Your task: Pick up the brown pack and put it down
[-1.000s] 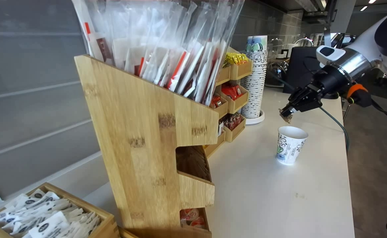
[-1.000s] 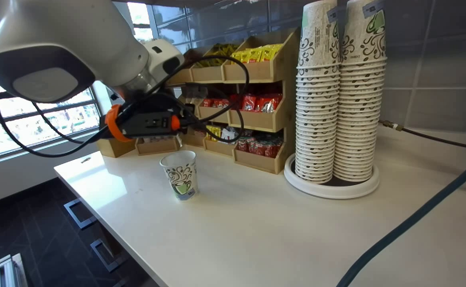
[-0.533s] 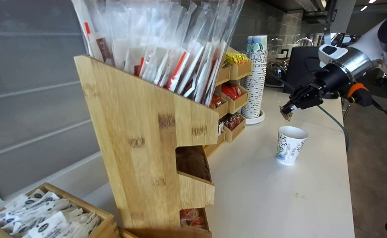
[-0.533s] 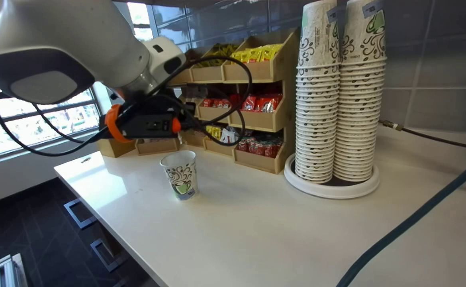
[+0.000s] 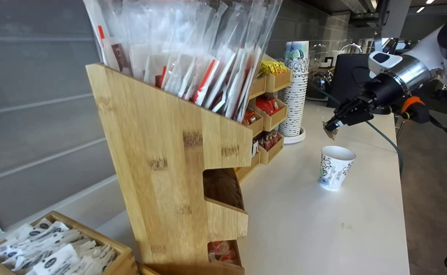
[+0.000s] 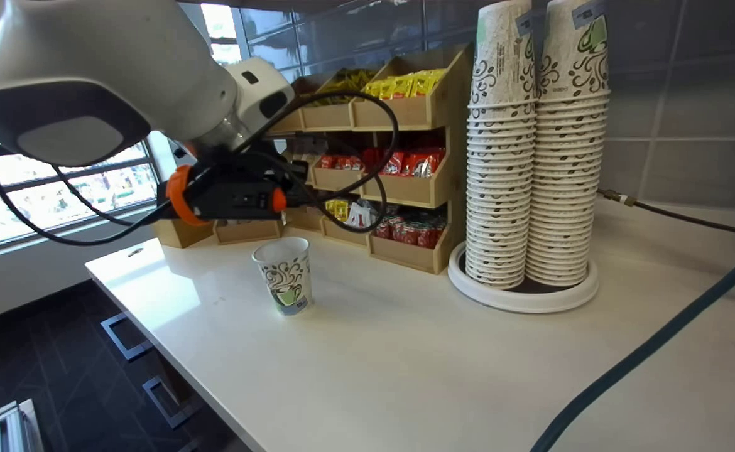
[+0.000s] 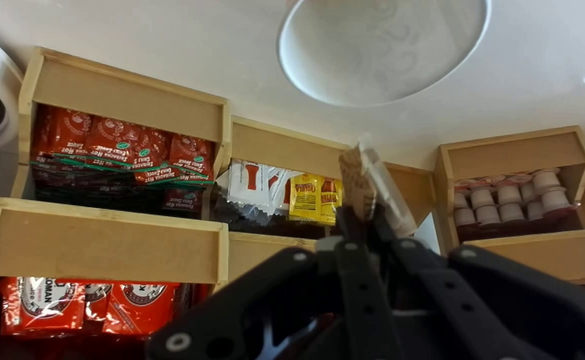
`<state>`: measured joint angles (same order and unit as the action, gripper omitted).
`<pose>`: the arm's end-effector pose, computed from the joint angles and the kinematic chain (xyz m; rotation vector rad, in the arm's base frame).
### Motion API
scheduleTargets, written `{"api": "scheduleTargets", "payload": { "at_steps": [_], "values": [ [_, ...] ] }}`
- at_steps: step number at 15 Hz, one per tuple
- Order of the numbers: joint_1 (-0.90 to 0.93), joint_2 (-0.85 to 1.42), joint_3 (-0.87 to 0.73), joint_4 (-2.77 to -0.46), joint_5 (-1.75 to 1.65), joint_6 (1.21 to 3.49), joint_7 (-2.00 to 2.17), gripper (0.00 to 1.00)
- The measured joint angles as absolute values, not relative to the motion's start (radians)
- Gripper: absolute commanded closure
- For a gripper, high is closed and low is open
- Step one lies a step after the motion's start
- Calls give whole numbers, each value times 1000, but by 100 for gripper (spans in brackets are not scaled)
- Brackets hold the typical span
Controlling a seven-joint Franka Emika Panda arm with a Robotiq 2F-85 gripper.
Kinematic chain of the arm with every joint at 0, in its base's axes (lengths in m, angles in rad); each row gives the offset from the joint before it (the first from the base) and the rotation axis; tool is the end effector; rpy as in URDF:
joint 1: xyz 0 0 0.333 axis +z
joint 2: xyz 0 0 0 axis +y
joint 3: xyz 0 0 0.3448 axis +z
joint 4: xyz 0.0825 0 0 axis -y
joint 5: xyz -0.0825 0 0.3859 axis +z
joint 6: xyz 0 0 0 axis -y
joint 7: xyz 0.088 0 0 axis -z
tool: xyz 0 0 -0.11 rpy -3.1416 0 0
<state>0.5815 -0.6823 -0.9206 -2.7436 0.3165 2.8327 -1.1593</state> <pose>0.3748 -0.1491 0.4157 -2.5999 -0.6828 -1.1202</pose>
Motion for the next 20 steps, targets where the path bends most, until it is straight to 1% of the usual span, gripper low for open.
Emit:
{"api": "scheduleTargets", "payload": {
  "at_steps": [14,20],
  "values": [
    [581,-701,-922,-2744,314,2805,-1159,98],
    [560,-699,-918,-2745,310,2731,-1159,98]
  ]
}}
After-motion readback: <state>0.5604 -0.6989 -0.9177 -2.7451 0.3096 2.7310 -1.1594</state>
